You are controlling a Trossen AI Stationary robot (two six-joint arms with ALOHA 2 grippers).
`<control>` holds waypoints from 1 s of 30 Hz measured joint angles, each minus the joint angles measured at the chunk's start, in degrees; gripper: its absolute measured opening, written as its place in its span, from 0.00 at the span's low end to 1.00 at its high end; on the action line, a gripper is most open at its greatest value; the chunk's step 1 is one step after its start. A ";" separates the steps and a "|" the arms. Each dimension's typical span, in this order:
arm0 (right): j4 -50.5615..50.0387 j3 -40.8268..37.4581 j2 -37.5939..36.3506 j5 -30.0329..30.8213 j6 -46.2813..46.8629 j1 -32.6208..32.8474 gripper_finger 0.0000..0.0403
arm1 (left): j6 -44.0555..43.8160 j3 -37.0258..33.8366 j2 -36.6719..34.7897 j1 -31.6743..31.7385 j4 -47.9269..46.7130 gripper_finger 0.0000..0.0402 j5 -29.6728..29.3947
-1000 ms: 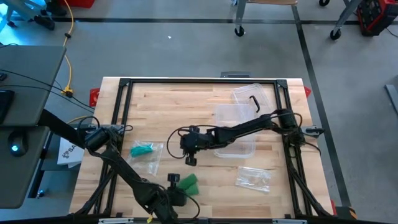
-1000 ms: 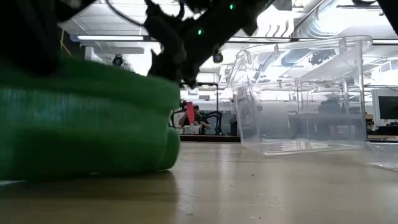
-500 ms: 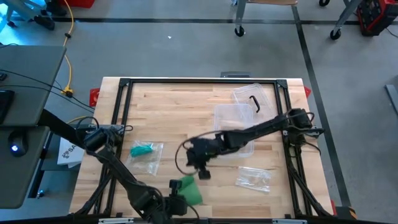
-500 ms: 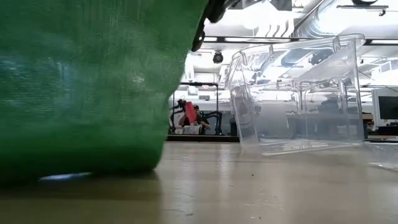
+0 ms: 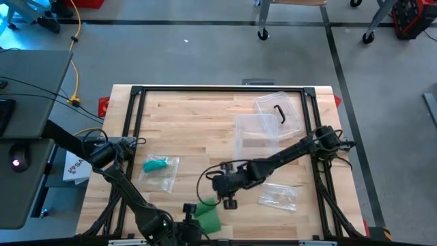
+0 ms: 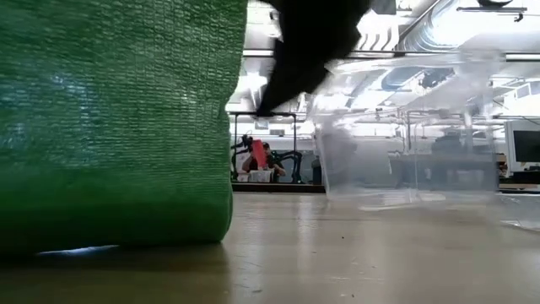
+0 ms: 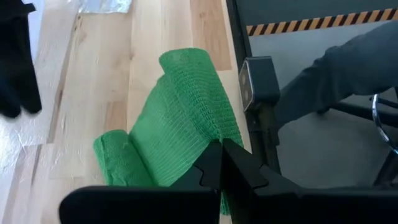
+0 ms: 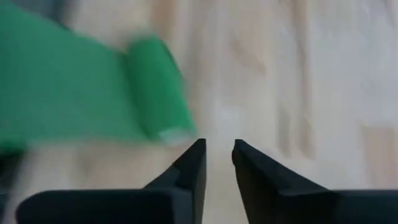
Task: Roll bandage
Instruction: Roll the green bandage
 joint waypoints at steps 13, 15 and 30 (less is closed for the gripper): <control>-25.54 -0.02 -3.52 22.31 -6.18 -4.88 0.23 | 1.49 0.00 0.00 -0.24 -0.56 0.00 -1.18; -21.11 0.00 -4.87 17.44 -7.46 -4.70 0.23 | 1.35 0.00 0.00 -0.37 -0.07 0.00 -1.12; 16.43 0.02 5.54 -9.99 -9.31 0.51 0.52 | -1.22 0.00 6.24 -1.45 3.97 0.00 9.64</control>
